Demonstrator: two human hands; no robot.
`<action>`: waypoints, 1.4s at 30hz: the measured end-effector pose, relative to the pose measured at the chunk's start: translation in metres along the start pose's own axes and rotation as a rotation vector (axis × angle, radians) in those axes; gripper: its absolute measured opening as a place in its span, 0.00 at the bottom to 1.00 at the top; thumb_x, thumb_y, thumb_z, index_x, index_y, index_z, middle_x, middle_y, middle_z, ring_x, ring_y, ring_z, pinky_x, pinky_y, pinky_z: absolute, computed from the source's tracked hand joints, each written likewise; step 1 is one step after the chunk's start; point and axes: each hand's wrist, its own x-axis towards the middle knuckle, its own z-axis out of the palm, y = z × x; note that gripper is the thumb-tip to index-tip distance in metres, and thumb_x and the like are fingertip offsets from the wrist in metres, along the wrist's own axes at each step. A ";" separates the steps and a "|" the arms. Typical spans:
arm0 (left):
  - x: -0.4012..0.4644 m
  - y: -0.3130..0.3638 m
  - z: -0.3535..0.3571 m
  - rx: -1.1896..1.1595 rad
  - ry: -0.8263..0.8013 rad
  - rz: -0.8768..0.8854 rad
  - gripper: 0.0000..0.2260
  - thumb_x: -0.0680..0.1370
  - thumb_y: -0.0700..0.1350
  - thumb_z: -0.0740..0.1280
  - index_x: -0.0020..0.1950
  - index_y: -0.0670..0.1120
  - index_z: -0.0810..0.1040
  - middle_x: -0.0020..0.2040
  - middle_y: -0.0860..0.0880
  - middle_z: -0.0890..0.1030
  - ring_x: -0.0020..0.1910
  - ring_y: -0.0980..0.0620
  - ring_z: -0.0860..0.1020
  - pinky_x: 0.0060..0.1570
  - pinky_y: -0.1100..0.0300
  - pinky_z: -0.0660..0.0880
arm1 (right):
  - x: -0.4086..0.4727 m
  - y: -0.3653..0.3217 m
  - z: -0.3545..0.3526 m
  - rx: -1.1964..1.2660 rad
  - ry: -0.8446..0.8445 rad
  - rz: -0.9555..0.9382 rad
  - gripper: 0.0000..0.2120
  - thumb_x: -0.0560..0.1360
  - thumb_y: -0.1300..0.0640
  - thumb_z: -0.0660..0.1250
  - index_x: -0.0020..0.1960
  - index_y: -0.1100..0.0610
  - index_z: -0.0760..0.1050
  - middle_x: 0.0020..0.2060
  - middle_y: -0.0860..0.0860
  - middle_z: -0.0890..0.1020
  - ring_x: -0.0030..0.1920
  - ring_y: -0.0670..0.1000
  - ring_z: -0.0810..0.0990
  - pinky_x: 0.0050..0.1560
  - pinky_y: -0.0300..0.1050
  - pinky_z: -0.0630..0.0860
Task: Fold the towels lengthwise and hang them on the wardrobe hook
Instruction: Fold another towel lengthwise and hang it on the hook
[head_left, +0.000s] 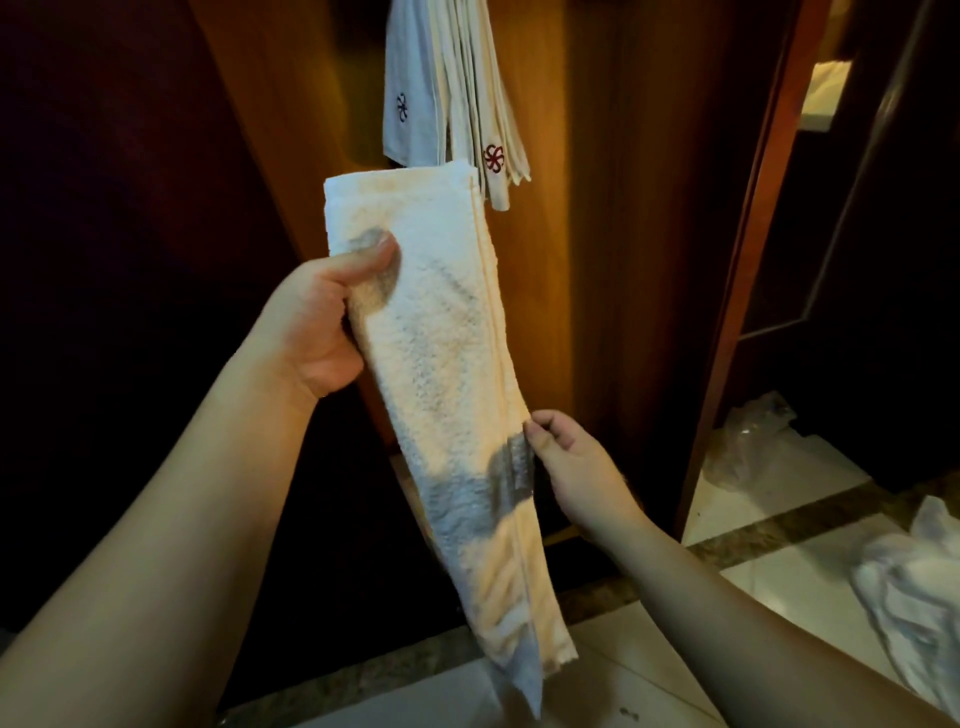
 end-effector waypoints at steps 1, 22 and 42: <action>0.001 0.000 0.002 -0.004 0.028 0.001 0.12 0.76 0.45 0.66 0.58 0.44 0.79 0.52 0.45 0.85 0.55 0.45 0.83 0.53 0.48 0.79 | -0.003 -0.001 0.001 0.016 0.020 -0.024 0.07 0.83 0.50 0.61 0.52 0.47 0.77 0.43 0.43 0.84 0.44 0.41 0.82 0.51 0.43 0.76; 0.004 -0.003 0.034 -0.018 0.168 -0.033 0.10 0.81 0.43 0.66 0.61 0.43 0.76 0.45 0.46 0.87 0.45 0.46 0.86 0.35 0.51 0.82 | -0.023 -0.006 -0.007 -0.090 -0.081 0.020 0.09 0.76 0.44 0.67 0.51 0.48 0.76 0.46 0.46 0.83 0.46 0.45 0.82 0.50 0.43 0.77; 0.007 0.009 0.012 -0.021 0.188 -0.035 0.09 0.81 0.45 0.65 0.58 0.43 0.78 0.50 0.44 0.86 0.49 0.45 0.85 0.47 0.48 0.80 | -0.021 -0.004 0.015 -0.046 0.188 -0.150 0.10 0.74 0.38 0.62 0.47 0.43 0.72 0.37 0.56 0.76 0.36 0.52 0.75 0.39 0.62 0.73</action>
